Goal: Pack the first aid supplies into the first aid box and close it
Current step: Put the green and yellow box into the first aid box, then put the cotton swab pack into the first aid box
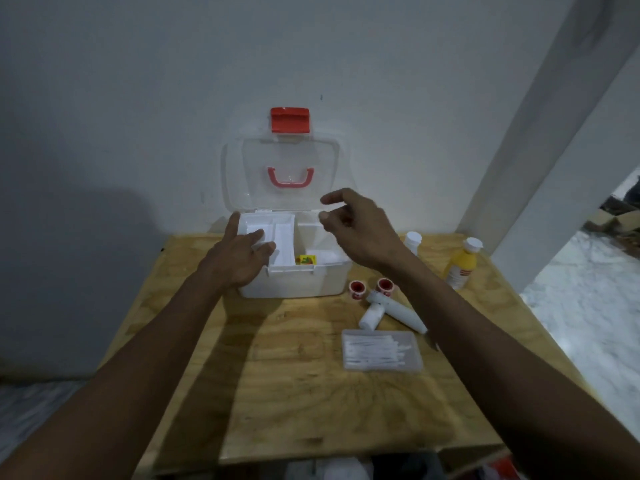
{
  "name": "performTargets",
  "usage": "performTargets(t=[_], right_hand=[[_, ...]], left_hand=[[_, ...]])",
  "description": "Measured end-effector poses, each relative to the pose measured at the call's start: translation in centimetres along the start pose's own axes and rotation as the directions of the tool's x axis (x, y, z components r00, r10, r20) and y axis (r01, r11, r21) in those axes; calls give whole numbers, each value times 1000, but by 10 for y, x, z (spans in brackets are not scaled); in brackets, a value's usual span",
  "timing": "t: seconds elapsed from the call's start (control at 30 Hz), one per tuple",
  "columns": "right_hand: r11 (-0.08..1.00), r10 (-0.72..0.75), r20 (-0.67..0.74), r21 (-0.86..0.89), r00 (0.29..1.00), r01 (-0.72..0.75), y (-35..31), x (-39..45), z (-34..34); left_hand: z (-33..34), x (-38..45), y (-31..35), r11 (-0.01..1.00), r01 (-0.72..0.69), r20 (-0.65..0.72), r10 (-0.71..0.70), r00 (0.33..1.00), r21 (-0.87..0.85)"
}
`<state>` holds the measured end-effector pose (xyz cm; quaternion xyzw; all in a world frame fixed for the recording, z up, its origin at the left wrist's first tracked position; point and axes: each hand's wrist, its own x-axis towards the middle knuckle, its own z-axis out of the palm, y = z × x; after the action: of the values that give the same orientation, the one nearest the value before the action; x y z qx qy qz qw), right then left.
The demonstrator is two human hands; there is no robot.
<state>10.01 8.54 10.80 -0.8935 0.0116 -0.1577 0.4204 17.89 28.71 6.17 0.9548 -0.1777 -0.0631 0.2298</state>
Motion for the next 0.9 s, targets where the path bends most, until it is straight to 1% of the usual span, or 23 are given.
performTargets(t=[0.07, 0.1, 0.17, 0.3, 0.37, 0.47, 0.57, 0.7, 0.9], right_hand=[[998, -31, -83, 45, 996, 35, 12, -30, -16], [998, -27, -94, 55, 995, 33, 21, -47, -21], [999, 0, -76, 38, 997, 3, 43, -83, -29], [994, 104, -26, -26, 994, -105, 81, -143, -29], [993, 111, -21, -38, 994, -112, 89, -159, -26], [995, 94, 5, -26, 996, -93, 93, -170, -23], [994, 108, 41, -6, 993, -108, 96, -172, -19], [996, 94, 73, -18, 993, -93, 102, -173, -17], [996, 84, 75, -26, 994, -83, 104, -173, -18]], left_hand=[[2, 4, -6, 999, 7, -4, -7, 1000, -31], [3, 6, -10, 999, 4, -6, -5, 1000, -43], [5, 9, -12, 998, -3, -14, 2, 1000, -69], [8, 12, -12, 996, 17, -32, -20, 999, -89], [8, 12, -15, 995, -1, -35, -3, 999, -97], [9, 11, -19, 992, -17, -48, 11, 999, -122], [8, 10, -17, 992, -35, -56, 28, 998, -118], [7, 6, -10, 993, 5, -57, -11, 998, -116], [7, 7, -10, 993, 6, -58, -13, 998, -117]])
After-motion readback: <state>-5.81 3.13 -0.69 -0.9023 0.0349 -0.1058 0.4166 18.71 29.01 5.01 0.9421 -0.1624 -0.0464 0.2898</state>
